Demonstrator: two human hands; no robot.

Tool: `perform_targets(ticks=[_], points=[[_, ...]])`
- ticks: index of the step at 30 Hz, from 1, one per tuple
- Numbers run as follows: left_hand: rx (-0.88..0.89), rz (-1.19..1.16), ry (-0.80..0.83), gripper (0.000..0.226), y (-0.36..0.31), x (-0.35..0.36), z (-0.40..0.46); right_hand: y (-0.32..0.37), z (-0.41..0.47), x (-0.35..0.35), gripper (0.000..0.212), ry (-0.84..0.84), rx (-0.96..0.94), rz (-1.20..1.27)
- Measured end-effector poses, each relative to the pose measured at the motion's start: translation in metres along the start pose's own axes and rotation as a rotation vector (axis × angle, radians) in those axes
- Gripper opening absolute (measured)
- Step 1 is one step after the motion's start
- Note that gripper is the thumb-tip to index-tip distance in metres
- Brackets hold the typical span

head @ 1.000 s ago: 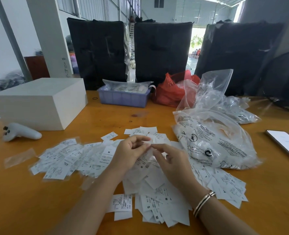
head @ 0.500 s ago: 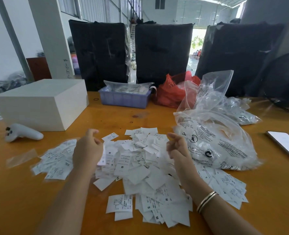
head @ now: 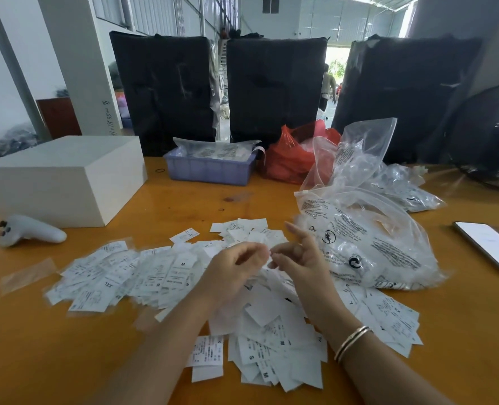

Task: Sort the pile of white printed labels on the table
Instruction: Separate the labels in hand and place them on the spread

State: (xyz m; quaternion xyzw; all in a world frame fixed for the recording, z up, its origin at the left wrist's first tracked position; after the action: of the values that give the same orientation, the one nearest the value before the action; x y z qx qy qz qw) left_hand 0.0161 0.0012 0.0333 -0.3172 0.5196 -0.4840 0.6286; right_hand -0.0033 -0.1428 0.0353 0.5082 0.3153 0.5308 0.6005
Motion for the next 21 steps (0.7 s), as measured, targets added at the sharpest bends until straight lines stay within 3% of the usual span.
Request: perform_targets(ticks=[3, 8, 14, 18, 21], points=[[-0.020, -0.045, -0.111, 0.005, 0.000, -0.001, 0.001, 0.000, 0.000, 0.004, 0.048, 0.026, -0.011, -0.041], [-0.107, -0.176, -0.245, 0.008, 0.002, -0.013, 0.002, -0.001, 0.003, -0.001, 0.040, -0.054, -0.027, -0.061], [-0.135, -0.169, -0.140, 0.014, 0.002, -0.008, 0.003, 0.000, 0.005, 0.000, 0.039, -0.056, -0.130, -0.201], [-0.201, -0.250, -0.275, 0.009, 0.008, -0.013, 0.004, 0.003, 0.005, -0.002, 0.028, -0.130, -0.235, -0.387], [-0.292, -0.424, -0.409, 0.008, 0.016, -0.020, 0.005, 0.003, 0.006, -0.004, 0.017, -0.137, -0.353, -0.725]])
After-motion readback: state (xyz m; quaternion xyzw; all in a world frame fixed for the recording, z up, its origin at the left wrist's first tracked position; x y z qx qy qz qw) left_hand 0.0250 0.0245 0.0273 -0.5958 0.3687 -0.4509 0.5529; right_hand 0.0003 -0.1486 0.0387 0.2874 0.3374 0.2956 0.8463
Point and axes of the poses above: each hand's wrist, its own z-axis towards the middle knuckle, its own x-axis out of the palm, y = z × x, the point moved 4 cm from there along z, towards the middle knuckle, and after that the axes turned 13 degrees about -y, right-handed, at the moved point
